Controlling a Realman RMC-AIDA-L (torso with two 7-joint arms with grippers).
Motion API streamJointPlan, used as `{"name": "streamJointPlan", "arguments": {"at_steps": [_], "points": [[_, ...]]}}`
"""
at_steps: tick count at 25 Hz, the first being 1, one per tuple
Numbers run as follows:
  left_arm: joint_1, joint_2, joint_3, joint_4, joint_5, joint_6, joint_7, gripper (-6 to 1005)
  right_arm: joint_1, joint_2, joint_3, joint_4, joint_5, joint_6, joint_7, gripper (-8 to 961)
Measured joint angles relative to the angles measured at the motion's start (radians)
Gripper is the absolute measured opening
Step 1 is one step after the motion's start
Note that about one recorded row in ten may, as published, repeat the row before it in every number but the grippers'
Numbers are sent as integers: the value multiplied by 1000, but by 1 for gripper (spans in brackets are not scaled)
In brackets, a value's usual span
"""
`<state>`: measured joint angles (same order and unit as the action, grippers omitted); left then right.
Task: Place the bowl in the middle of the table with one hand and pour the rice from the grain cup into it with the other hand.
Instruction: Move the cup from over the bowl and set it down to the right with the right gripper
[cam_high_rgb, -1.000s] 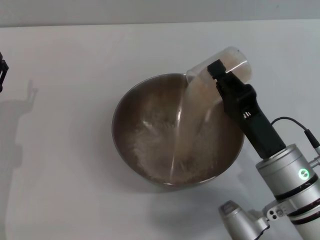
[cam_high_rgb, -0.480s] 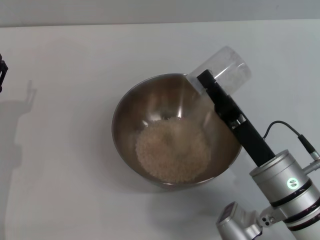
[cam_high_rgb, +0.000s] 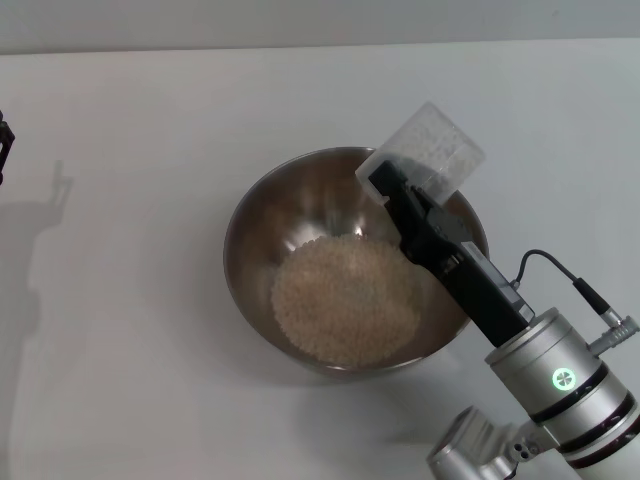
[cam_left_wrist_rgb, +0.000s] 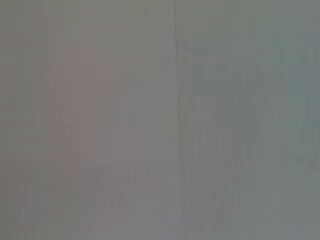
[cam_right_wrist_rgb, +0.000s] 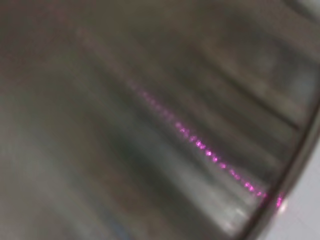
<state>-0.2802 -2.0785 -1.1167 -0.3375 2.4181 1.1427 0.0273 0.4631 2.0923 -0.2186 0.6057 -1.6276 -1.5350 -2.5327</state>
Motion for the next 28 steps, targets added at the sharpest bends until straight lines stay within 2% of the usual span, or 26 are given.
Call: {"name": "streamJointPlan", "arguments": {"at_steps": [5,15,19,23,28], "points": [[0,0,0,1,0,0,0,827,2,0,15,1,-2,13,12,20],[-3,0,0,2,-1,0,-1,827,-8,0,84,56,-21,-8,292,22],[-6,0,1,2,-1,0,-1,826,-23,0,122,33,-32,76,126,23],[-7,0,2,3,-1,0,-1,826,-21,0,153,7,-70,85,-30,23],[-2,0,2,4,-1,0,-1,827,-17,0,166,37,-94,96,-15,24]]}}
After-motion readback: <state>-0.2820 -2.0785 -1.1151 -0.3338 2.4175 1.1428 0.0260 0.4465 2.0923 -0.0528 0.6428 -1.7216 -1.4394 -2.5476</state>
